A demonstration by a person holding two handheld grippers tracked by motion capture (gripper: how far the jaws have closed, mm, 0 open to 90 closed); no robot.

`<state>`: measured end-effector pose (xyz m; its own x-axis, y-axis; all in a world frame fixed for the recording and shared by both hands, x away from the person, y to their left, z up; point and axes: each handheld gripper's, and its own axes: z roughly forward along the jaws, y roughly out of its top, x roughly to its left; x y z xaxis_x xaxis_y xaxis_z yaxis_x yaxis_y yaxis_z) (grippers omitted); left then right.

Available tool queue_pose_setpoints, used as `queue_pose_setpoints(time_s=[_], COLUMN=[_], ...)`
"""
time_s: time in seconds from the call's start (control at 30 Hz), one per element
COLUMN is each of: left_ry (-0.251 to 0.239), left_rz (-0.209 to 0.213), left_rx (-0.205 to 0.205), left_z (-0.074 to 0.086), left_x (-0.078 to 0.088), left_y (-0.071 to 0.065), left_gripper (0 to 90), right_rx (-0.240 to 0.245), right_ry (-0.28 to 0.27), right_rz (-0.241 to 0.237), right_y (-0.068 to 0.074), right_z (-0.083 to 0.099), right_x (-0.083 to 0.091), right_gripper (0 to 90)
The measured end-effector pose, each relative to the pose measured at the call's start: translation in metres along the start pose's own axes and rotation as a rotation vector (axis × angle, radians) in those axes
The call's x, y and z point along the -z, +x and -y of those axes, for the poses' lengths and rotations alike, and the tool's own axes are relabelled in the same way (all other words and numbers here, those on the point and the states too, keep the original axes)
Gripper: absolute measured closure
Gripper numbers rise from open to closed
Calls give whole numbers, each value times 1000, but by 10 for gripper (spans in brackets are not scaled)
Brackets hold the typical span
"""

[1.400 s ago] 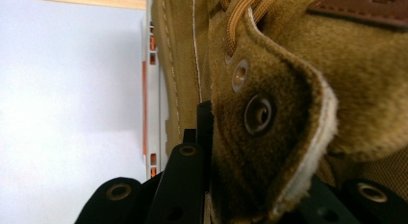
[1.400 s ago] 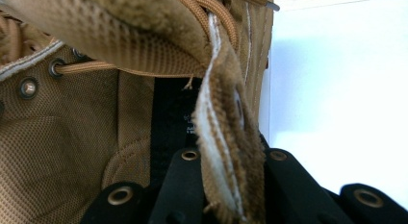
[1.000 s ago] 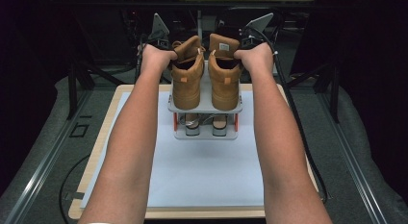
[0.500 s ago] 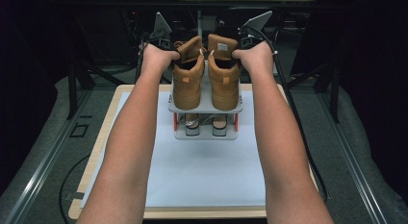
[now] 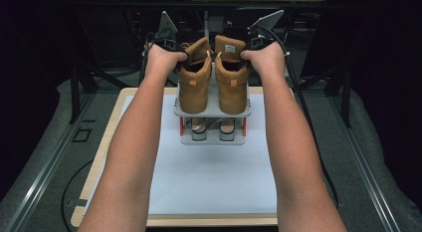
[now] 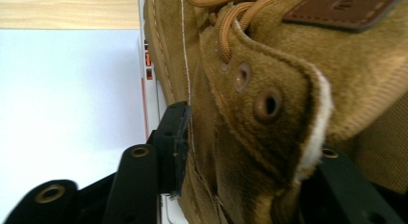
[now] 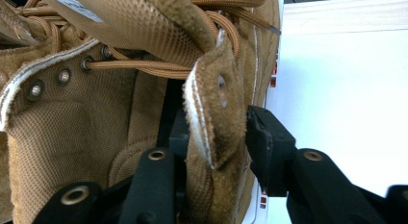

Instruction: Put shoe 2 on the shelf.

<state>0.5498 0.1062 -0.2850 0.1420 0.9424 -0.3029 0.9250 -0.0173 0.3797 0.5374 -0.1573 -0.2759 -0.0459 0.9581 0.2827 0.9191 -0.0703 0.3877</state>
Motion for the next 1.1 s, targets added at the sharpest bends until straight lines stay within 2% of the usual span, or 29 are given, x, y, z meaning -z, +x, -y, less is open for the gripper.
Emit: queue_pose_setpoints(time_s=[0.07, 0.27, 0.4, 0.5, 0.8, 1.1], left_ry=[-3, 5, -4, -10, -46, -69], left_rz=[3, -13, -10, -17, -7, -13], left_rx=[-3, -24, -34, -44, -58, -59], left_z=[0, 1, 2, 3, 5, 7], left_x=[2, 4, 7, 8, 15, 27], left_y=[-1, -3, -5, -6, -8, -2], left_gripper=[531, 474, 474, 474, 439, 437], right_rx=[3, 8, 15, 25, 46, 56], right_ry=[9, -28, -68, -64, -101, -118], right_rz=[1, -24, -34, -35, -42, -42], right_y=[-1, -3, -6, -8, -12, -13], right_z=[0, 1, 2, 2, 5, 8], right_x=[1, 10, 17, 20, 32, 38], right_gripper=[622, 571, 535, 513, 489, 465])
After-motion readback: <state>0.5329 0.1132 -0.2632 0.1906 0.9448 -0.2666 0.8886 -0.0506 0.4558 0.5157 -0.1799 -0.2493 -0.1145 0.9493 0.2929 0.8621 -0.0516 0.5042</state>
